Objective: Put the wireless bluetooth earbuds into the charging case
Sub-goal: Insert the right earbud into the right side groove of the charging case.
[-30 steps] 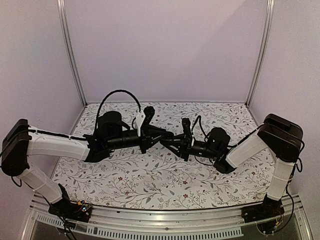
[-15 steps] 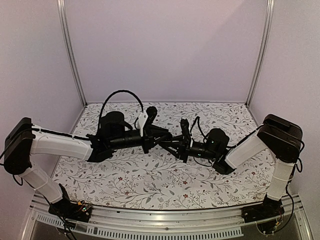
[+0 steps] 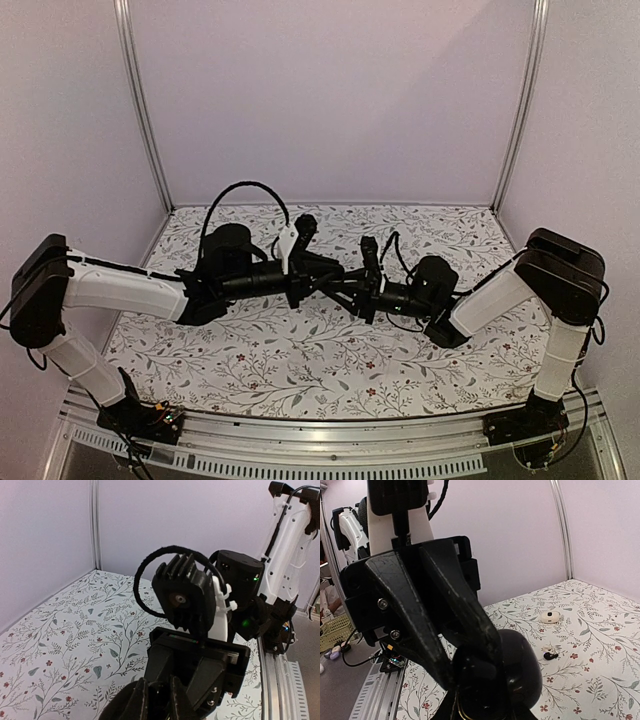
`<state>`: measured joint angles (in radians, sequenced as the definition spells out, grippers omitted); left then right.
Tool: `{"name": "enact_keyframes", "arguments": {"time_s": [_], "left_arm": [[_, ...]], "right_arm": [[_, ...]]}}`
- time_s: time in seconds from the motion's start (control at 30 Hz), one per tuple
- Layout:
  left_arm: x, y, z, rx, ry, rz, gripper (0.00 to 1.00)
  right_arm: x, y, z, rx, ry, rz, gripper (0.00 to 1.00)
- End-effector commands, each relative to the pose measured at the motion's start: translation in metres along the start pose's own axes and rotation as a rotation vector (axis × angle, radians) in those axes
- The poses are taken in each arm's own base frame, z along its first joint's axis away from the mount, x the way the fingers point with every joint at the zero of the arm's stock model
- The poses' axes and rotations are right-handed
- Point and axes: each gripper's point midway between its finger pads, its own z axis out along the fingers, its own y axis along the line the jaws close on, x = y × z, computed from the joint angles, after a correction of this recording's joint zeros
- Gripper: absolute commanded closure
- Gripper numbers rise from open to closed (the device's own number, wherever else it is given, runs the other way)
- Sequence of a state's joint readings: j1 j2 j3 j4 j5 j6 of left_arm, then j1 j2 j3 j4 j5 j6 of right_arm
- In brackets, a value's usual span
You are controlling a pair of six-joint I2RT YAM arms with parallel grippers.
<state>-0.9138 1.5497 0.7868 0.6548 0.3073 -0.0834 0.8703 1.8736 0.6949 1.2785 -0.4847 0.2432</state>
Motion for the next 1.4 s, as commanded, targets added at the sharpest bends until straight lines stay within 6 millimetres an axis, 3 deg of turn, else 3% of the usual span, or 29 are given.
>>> {"name": "enact_keyframes", "arguments": {"time_s": [0.0,1.37], "left_arm": [[-0.008,-0.007,0.006,0.022,-0.025,0.006,0.93],[0.013,-0.003,-0.002,-0.018,0.031,-0.063,0.92]], "right_arm": [[-0.007,0.005,0.006,-0.020,-0.023,-0.022,1.00],[-0.041,0.008,-0.002,0.028,-0.123,-0.089,1.00]]}}
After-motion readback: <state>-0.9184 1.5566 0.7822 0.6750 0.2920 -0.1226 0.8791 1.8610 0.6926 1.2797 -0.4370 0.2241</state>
